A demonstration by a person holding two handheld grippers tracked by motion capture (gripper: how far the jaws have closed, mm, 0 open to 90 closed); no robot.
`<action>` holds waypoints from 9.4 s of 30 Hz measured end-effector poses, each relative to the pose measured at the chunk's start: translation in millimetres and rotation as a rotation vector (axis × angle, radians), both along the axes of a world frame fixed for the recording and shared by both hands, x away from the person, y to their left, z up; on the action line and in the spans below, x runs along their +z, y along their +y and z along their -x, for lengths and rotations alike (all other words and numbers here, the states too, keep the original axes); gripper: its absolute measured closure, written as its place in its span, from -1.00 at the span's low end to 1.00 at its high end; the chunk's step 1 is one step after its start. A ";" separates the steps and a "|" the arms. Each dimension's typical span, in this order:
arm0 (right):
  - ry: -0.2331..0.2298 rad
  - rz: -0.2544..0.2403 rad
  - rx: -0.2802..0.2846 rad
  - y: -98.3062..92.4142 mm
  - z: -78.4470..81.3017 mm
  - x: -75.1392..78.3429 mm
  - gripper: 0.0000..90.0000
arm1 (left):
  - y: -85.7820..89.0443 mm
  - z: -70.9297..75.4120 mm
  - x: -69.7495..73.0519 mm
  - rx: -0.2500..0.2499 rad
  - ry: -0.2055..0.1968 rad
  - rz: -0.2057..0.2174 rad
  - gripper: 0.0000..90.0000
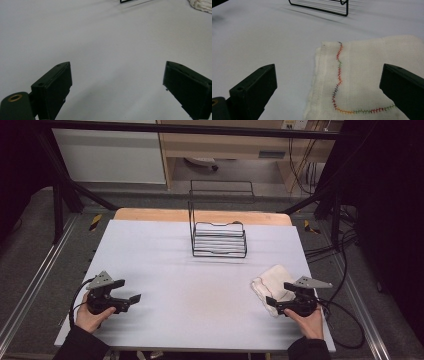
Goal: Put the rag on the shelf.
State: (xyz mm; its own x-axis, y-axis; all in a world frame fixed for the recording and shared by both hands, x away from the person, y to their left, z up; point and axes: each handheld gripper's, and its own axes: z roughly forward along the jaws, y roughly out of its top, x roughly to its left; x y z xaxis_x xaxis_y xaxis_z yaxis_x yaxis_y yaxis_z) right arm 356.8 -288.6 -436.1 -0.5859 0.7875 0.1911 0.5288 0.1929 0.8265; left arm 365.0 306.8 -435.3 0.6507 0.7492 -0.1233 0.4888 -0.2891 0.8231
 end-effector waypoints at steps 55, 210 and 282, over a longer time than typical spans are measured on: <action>0.015 0.395 -0.014 47.1 -6.1 -9.2 0.78 | 0.3 3.7 -0.2 0.007 0.008 -0.024 -0.73; 0.048 0.102 0.042 71.7 -16.6 -6.5 -0.95 | -184.5 -47.0 29.8 -0.138 0.058 -0.084 -0.63; 0.155 0.084 -0.053 112.5 -35.2 -18.7 0.33 | -229.1 -61.2 -7.8 -0.127 0.172 -0.123 0.84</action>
